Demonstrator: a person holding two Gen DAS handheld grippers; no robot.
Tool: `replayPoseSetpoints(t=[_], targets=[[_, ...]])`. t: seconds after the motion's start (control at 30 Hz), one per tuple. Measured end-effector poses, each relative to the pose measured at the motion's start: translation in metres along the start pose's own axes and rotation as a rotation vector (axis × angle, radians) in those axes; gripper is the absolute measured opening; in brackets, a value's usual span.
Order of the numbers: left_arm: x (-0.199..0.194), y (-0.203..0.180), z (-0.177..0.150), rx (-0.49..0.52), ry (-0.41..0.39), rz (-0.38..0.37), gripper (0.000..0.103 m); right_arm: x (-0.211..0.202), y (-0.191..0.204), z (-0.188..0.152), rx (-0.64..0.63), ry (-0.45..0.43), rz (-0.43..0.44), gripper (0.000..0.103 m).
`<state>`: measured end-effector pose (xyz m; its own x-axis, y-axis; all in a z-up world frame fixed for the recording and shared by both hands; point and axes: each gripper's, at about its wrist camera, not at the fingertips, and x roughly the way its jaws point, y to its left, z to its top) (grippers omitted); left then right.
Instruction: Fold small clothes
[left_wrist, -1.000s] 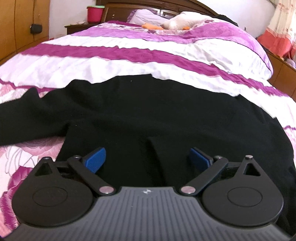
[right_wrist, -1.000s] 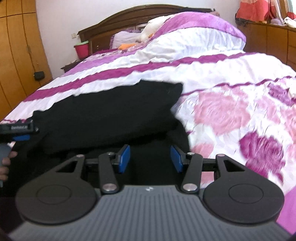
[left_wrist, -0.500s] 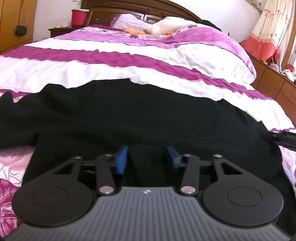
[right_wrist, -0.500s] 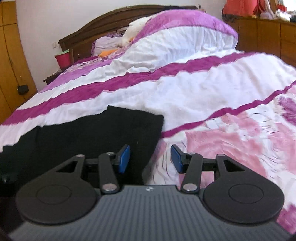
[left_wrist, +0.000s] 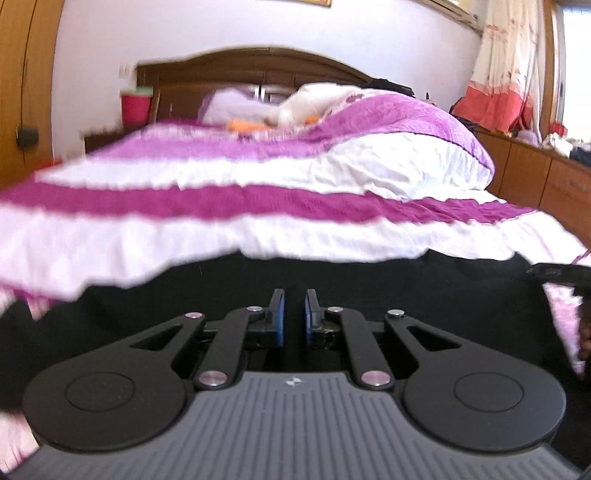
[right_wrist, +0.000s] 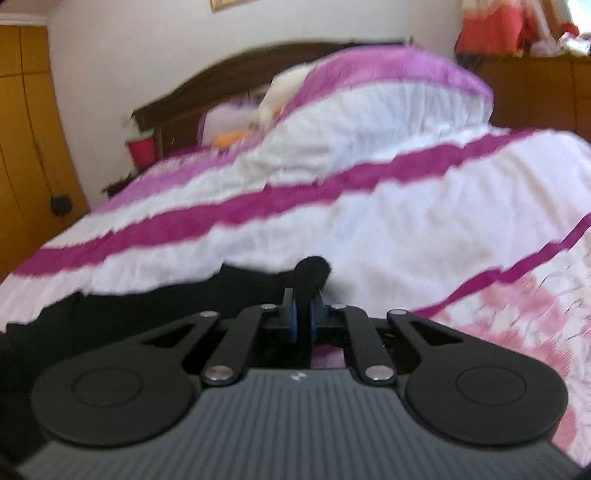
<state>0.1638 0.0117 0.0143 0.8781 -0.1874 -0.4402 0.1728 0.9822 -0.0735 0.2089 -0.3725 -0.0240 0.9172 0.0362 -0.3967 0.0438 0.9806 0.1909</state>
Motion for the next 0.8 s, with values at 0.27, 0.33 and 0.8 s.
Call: replayPoseSetpoints(t=[0.27,0.33,0.8], targets=[[0.078,0.005,-0.002,0.06,0.135,0.058,0.014,0.034,0.003,-0.012,-0.093,0.112,-0.121,0.011],[0.089,0.01,-0.011,0.061,0.162,0.073,0.018,0.036,0.005,-0.013,-0.107,0.129,-0.13,0.012],[0.017,0.037,-0.003,0.061,0.174,0.09,0.063,-0.047,0.011,0.0,-0.119,0.202,-0.012,0.013]])
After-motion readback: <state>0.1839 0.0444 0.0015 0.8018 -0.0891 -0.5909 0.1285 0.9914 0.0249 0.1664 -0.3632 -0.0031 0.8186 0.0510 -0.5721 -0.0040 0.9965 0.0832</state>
